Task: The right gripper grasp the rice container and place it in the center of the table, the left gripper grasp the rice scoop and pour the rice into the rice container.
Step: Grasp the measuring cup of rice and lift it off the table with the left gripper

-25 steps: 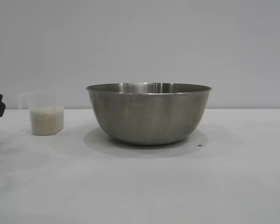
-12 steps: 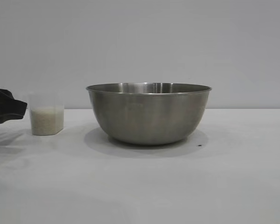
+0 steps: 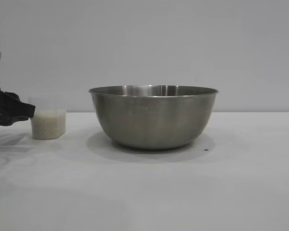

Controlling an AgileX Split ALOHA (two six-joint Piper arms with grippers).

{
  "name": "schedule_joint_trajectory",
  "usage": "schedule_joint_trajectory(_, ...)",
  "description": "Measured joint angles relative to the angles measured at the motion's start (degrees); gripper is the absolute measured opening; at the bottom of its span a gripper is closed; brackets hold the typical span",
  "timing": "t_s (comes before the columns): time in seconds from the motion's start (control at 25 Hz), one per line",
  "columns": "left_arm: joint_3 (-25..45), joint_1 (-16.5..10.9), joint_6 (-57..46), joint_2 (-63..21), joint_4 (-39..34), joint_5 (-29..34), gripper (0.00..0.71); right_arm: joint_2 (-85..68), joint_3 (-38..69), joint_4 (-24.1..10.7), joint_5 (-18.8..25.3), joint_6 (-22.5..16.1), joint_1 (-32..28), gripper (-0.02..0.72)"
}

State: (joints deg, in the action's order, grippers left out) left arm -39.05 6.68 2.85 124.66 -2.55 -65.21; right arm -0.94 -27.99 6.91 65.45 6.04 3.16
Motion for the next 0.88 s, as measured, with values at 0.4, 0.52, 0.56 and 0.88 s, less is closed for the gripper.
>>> schedule_joint_trajectory(0.4, -0.99, 0.0, 0.0, 0.23, 0.0, 0.0, 0.241, 0.0, 0.0, 0.0, 0.0, 0.0, 0.0, 0.443)
schedule_joint_trajectory(0.52, -1.72, 0.0, 0.0, 0.27, 0.0, 0.0, 0.241, 0.0, 0.0, 0.0, 0.0, 0.0, 0.0, 0.443)
schedule_joint_trajectory(0.56, -1.86, 0.0, 0.0, 0.27, 0.0, 0.0, 0.241, 0.0, 0.0, 0.0, 0.0, 0.0, 0.0, 0.443)
schedule_joint_trajectory(0.88, -2.33, 0.0, 0.0, 0.27, 0.0, 0.0, 0.241, 0.0, 0.0, 0.0, 0.0, 0.0, 0.0, 0.443)
